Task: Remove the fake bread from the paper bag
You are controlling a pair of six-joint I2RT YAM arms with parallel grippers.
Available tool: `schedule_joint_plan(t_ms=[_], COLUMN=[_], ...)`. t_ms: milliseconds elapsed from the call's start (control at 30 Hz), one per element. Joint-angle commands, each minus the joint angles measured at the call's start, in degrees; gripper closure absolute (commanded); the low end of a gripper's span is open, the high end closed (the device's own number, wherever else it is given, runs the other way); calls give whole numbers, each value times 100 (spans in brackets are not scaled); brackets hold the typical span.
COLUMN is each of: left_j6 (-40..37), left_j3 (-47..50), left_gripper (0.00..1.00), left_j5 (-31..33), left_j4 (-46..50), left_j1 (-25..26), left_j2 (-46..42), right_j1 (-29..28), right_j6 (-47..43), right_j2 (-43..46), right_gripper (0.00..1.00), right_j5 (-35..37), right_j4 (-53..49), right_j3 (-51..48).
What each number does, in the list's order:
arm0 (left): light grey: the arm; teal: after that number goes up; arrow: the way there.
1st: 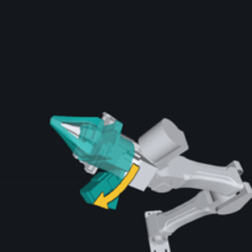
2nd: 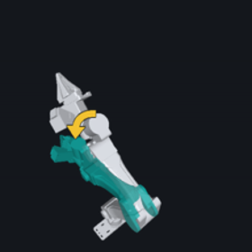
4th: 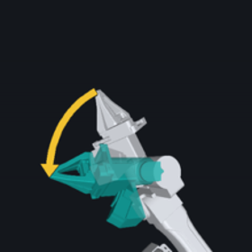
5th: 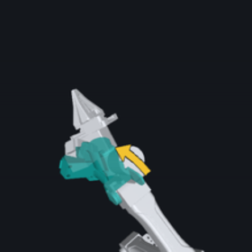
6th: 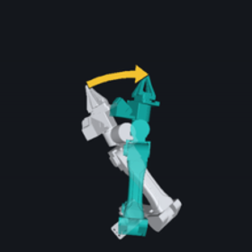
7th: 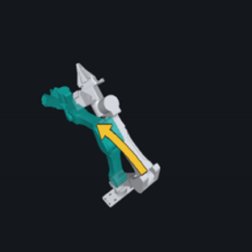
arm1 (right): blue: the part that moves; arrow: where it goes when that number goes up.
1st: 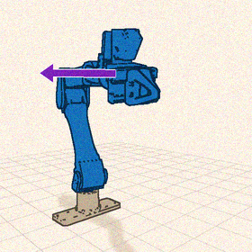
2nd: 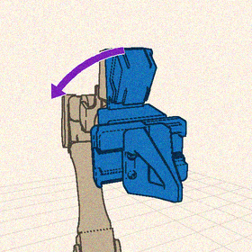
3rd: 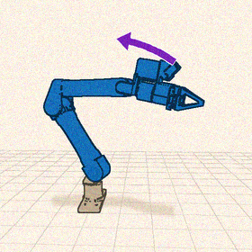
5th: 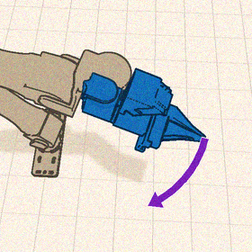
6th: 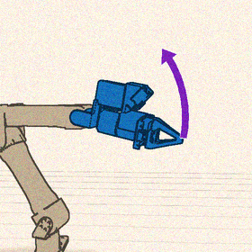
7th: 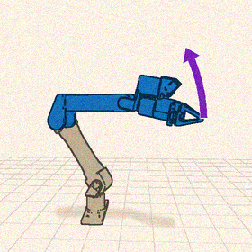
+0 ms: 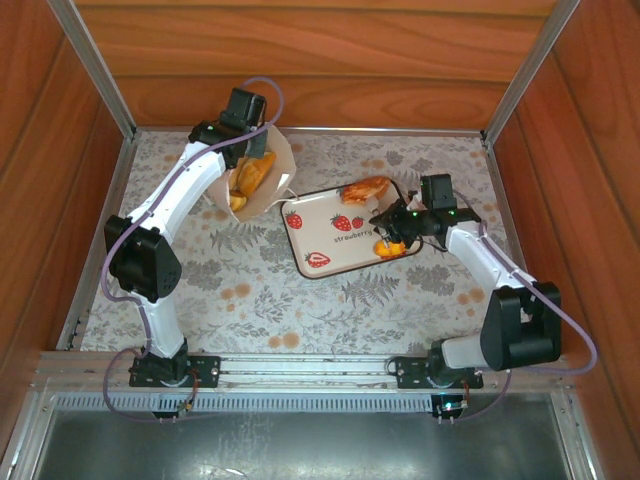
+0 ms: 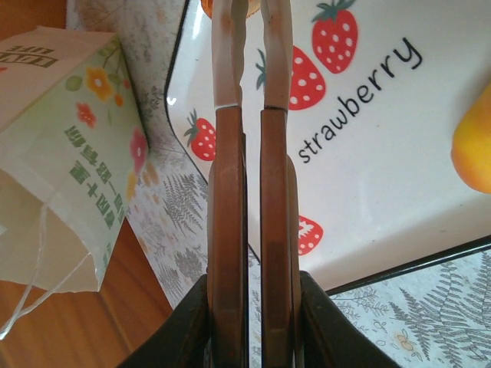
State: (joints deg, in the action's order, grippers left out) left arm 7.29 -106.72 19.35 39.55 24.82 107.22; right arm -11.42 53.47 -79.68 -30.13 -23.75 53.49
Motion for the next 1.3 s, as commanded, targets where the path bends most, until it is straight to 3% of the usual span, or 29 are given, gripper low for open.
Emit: schedule_joint_plan(t_ms=[0,267,733,1067,1267], left_j6=[71,53,36,36,36], left_j3=[51,37,76,118,151], left_gripper=[100,100,100,100,100], left_j5=[-56,-64,-64,-39,-36], left_j4=[-9,-9,-9,-9,-9], left_j1=[-39,-47,-40,-43,-41], left_j2=[-131,-122,-131,-162,-184], right_j1=[99,219,279,308,307], right_j6=[-56,-100,-276,-285,-285], right_j2=[-106,-503,-755,-563,-358], right_gripper=[86,85,79,61,54], right_j5=[-350,-621,-471,-409,-367], right_j4=[263,376,237,156,64], right_j3=[-6,64,271,85,-4])
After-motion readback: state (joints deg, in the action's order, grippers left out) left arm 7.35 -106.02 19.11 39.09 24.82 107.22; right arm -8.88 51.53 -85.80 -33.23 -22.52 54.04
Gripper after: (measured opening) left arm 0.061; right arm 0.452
